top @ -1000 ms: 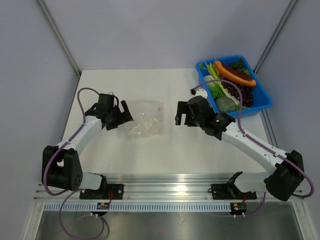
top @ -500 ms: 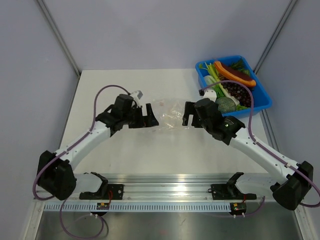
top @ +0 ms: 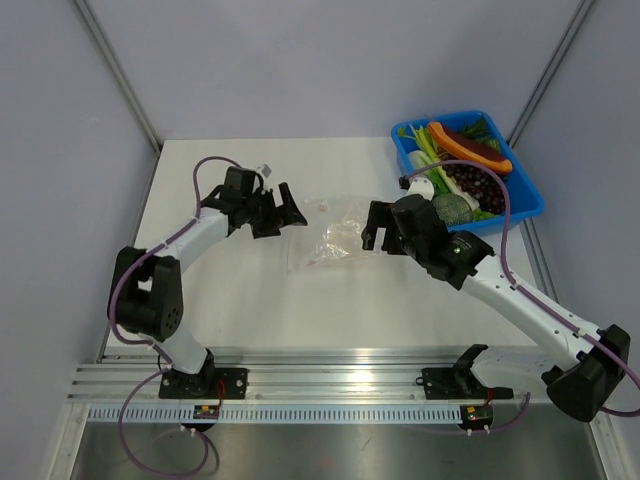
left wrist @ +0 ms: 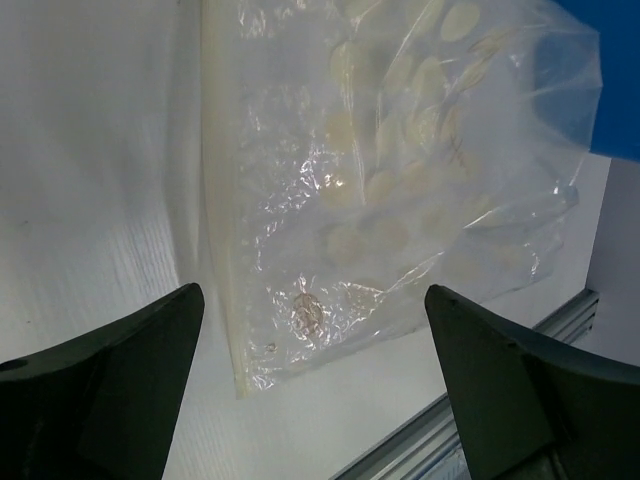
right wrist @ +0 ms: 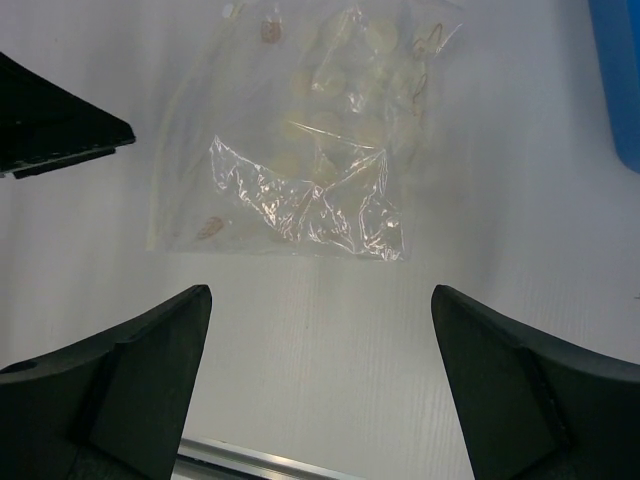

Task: Place the food in the zip-top bag and seal the zipper
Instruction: Pick up the zipper food storage bag at the center of the board.

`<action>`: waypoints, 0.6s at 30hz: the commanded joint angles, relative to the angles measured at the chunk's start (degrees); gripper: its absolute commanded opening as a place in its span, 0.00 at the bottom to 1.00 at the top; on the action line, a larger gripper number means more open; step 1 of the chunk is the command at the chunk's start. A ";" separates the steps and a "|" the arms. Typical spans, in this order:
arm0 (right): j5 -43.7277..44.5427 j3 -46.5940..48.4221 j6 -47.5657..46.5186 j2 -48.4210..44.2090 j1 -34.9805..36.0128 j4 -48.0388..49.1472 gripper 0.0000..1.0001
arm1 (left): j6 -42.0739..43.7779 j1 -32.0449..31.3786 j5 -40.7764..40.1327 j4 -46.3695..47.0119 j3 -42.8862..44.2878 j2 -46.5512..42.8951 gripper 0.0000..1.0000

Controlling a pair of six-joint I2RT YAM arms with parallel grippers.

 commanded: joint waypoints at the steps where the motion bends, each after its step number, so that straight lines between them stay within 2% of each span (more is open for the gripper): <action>1: -1.54 0.85 2.11 -0.71 -0.06 -0.38 0.99 | -2.84 -0.18 6.82 7.32 -0.02 4.04 0.96; 6: -2.85 0.76 2.63 -1.15 -0.06 -1.44 0.99 | -4.77 -1.24 10.87 11.99 -1.78 9.50 0.93; 9: -3.38 -0.03 3.25 -1.77 -0.06 -0.39 0.99 | -4.95 -3.26 11.67 13.22 -1.78 10.38 0.87; 11: -4.08 0.06 3.60 -1.33 -0.06 -0.12 0.99 | -5.12 -4.14 11.49 14.27 -2.21 9.95 0.79; 12: -4.17 0.41 3.78 -0.98 -0.06 -0.03 0.99 | -5.73 -4.14 11.67 14.71 -2.39 9.86 0.71; 13: -4.70 0.58 3.86 -0.37 -0.06 -0.12 0.99 | -6.00 -4.05 12.10 15.24 -2.57 9.77 0.58; 16: -4.97 1.55 4.04 0.43 -0.06 -0.21 0.99 | -6.35 -4.14 12.37 15.77 -2.57 9.15 0.32; 17: -4.97 1.73 4.04 0.69 -0.14 -0.30 1.00 | -6.53 -4.14 12.46 15.68 -2.39 8.98 0.12; 18: -4.97 1.99 3.78 0.87 -0.06 -0.38 0.99 | -6.62 -4.14 12.46 15.42 -2.39 8.28 0.05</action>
